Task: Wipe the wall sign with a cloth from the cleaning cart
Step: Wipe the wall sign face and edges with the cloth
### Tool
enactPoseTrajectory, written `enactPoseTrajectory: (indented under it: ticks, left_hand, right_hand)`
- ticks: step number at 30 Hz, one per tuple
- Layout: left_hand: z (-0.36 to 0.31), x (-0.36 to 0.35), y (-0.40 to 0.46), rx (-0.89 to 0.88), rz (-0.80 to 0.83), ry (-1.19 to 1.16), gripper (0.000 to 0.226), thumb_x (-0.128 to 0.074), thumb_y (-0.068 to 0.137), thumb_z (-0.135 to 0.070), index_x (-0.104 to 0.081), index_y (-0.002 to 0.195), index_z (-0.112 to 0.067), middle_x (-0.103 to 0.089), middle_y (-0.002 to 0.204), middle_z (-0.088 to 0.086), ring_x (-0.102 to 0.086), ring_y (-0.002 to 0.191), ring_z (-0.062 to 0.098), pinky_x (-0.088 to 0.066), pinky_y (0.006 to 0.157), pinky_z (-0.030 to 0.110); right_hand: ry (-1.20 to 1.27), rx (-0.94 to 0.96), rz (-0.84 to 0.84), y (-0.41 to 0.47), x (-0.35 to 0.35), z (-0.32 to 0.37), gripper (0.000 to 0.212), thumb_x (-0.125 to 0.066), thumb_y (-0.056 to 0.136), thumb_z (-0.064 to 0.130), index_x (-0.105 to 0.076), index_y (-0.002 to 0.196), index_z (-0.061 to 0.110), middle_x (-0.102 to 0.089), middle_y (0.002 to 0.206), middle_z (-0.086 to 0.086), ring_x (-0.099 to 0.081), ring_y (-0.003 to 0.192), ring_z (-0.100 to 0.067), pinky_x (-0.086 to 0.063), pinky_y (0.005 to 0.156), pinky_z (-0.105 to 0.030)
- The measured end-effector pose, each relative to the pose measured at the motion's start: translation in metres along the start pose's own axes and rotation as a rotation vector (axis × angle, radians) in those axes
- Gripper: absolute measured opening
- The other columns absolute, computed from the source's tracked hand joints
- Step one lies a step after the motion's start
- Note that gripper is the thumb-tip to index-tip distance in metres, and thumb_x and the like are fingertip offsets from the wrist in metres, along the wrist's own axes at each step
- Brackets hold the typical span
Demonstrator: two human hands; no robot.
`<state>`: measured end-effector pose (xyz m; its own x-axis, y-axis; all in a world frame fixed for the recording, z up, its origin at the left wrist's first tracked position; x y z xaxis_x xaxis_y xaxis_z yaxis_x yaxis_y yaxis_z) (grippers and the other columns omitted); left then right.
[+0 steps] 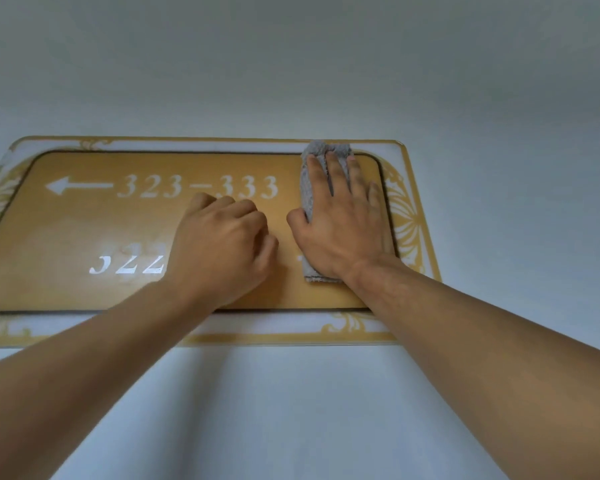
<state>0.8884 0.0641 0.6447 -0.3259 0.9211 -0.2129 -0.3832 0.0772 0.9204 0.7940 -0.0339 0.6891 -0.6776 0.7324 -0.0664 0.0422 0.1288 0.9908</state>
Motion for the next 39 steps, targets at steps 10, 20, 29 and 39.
enactPoseTrajectory:
  ticks: [10, 20, 29, 39]
  left_hand:
    - [0.071, -0.018, -0.001, 0.274, -0.030, -0.131, 0.052, -0.040, 0.083, -0.032, -0.060, 0.125, -0.008, -0.052, 0.144, 0.013, -0.041, 0.134, 0.031, -0.027, 0.115, 0.046]
    - [0.087, -0.033, -0.005, 0.391, 0.042, -0.136, 0.068, -0.031, 0.085, -0.041, -0.041, 0.146, -0.015, -0.032, 0.159, 0.009, -0.023, 0.148, 0.025, -0.015, 0.122, 0.045]
    - [0.090, -0.038, -0.004, 0.396, 0.037, -0.131, 0.066, -0.032, 0.087, -0.044, -0.040, 0.147, -0.019, -0.032, 0.160, 0.007, -0.023, 0.148, 0.024, -0.016, 0.122, 0.046]
    - [0.094, -0.039, -0.005, 0.427, 0.041, -0.142, 0.065, -0.034, 0.088, -0.043, -0.041, 0.146, -0.015, -0.030, 0.160, 0.011, -0.023, 0.148, 0.027, -0.015, 0.122, 0.045]
  right_hand:
    - [0.033, -0.001, 0.009, 0.037, -0.005, 0.007, 0.079, -0.029, 0.088, 0.055, -0.007, 0.158, 0.025, -0.005, 0.166, -0.002, 0.003, 0.152, -0.025, -0.009, 0.120, -0.054]
    - [0.022, -0.054, -0.003, 0.074, -0.013, 0.014, 0.077, -0.027, 0.089, 0.056, -0.009, 0.158, 0.026, -0.008, 0.166, -0.004, -0.002, 0.152, -0.027, -0.008, 0.120, -0.053]
    - [-0.013, -0.086, -0.001, 0.089, -0.014, 0.018, 0.077, -0.025, 0.091, 0.059, -0.009, 0.158, 0.024, -0.009, 0.166, -0.006, -0.004, 0.152, -0.028, -0.008, 0.120, -0.054]
    - [-0.024, -0.113, -0.008, 0.103, -0.016, 0.028, 0.076, -0.025, 0.093, 0.056, -0.009, 0.158, 0.021, -0.009, 0.166, -0.007, -0.004, 0.152, -0.030, -0.007, 0.120, -0.055]
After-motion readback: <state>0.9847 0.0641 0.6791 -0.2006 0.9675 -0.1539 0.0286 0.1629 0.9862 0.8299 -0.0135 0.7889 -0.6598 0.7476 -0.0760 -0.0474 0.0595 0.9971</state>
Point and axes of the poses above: each hand's wrist, its own y-axis towards the middle knuckle, its own x-axis out of the back of the hand, z = x × y, the point moved 10 cm from there along y, towards the middle knuckle
